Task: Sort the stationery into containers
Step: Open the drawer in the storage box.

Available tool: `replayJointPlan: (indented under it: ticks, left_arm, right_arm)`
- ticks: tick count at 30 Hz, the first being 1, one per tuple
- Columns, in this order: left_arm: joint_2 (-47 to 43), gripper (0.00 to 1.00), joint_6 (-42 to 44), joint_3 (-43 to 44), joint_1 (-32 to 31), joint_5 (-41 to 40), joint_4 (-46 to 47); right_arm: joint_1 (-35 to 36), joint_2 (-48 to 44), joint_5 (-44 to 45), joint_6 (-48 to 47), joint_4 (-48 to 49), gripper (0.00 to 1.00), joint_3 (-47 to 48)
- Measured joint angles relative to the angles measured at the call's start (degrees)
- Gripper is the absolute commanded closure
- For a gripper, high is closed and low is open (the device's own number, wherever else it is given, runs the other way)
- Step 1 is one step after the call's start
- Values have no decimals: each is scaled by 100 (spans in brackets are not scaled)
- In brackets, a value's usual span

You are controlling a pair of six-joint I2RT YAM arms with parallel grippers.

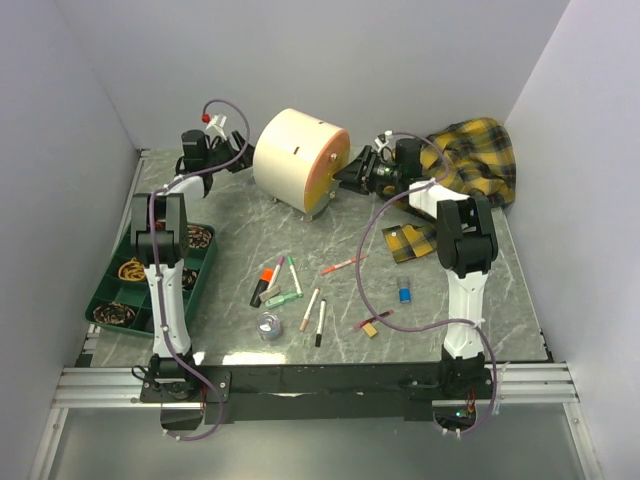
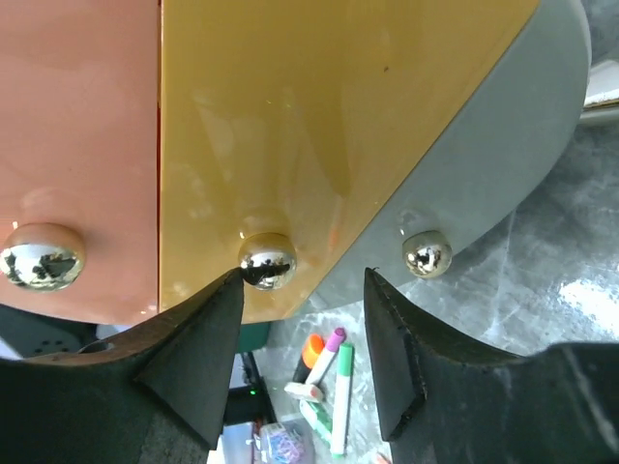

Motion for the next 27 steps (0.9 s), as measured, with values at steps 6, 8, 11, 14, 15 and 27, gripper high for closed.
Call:
replayJointPlan:
  ticks: [6, 8, 11, 14, 15, 27]
  left_arm:
    - [243, 24, -219, 74, 0, -2, 87]
    - [243, 24, -243, 57, 0, -2, 120]
    - [234, 23, -280, -9, -11, 0, 234]
    - [227, 23, -286, -146, -35, -2, 243]
    - [227, 22, -286, -166, -42, -11, 240]
    - [219, 18, -254, -251, -42, -33, 225]
  right_arm:
    - [-44, 31, -192, 625, 874, 48, -389]
    - [-68, 31, -232, 769, 1093, 47, -557]
    - [-127, 31, -219, 861, 1207, 47, -933]
    - [-195, 31, -199, 951, 1169, 44, -1307]
    - [-203, 33, -188, 979, 1152, 44, -1357]
    - [-125, 826, -17, 1307, 1377, 47, -479]
